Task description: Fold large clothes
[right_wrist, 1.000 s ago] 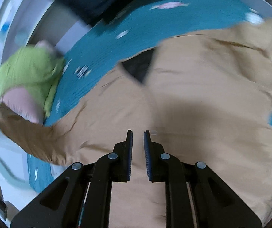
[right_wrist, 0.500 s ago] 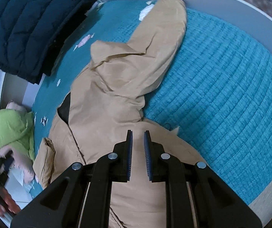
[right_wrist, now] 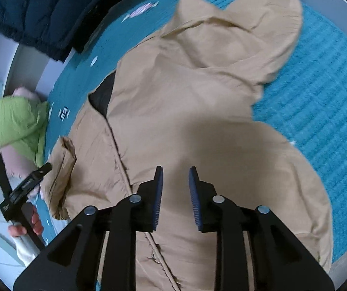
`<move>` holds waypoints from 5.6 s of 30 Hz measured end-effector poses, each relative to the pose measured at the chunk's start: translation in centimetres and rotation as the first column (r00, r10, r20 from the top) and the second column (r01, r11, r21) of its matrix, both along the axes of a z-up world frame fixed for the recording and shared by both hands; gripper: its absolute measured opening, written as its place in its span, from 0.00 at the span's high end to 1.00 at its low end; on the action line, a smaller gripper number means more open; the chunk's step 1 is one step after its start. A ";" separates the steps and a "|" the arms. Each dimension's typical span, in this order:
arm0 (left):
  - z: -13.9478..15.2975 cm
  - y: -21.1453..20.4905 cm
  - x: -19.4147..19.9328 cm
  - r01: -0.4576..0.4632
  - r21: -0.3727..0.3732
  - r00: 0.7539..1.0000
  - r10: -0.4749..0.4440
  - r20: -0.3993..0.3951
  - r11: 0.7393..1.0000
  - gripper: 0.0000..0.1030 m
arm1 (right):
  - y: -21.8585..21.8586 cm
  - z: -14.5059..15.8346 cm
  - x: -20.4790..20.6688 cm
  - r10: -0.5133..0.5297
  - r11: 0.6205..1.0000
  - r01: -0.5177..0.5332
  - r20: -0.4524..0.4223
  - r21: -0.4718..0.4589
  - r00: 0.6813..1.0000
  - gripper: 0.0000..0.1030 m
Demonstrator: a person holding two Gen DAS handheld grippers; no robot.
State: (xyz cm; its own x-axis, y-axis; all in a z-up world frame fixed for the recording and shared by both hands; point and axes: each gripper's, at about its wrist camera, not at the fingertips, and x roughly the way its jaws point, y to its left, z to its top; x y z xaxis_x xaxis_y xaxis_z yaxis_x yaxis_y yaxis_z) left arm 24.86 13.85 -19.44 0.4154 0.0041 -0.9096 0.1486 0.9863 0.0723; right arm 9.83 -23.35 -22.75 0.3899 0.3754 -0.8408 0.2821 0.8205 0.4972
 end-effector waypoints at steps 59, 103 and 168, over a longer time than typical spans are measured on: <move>-4.1 -25.1 -2.4 0.415 0.007 0.906 -0.413 -0.089 0.910 0.85 | -10.9 -1.9 1.5 -0.160 0.986 0.148 0.194 0.078 0.968 0.93; 0.5 -4.0 -7.1 -0.143 -0.128 0.989 0.147 0.018 0.981 0.14 | -4.7 4.4 5.3 0.064 0.992 -0.023 0.336 -0.126 0.940 0.20; 3.0 -7.6 -4.3 -0.109 -0.203 0.994 0.109 -0.010 0.973 0.92 | 10.1 11.4 4.6 0.500 0.865 -0.301 0.646 -0.401 0.576 0.92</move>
State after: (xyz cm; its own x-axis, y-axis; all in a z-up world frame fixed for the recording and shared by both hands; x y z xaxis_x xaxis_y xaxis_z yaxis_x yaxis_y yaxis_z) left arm 20.57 6.26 -16.47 0.4241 -0.1354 -0.8954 0.0392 0.9906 -0.1311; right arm 14.41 -13.27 -11.37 0.7502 0.4895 -0.4445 -0.4624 0.8689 0.1765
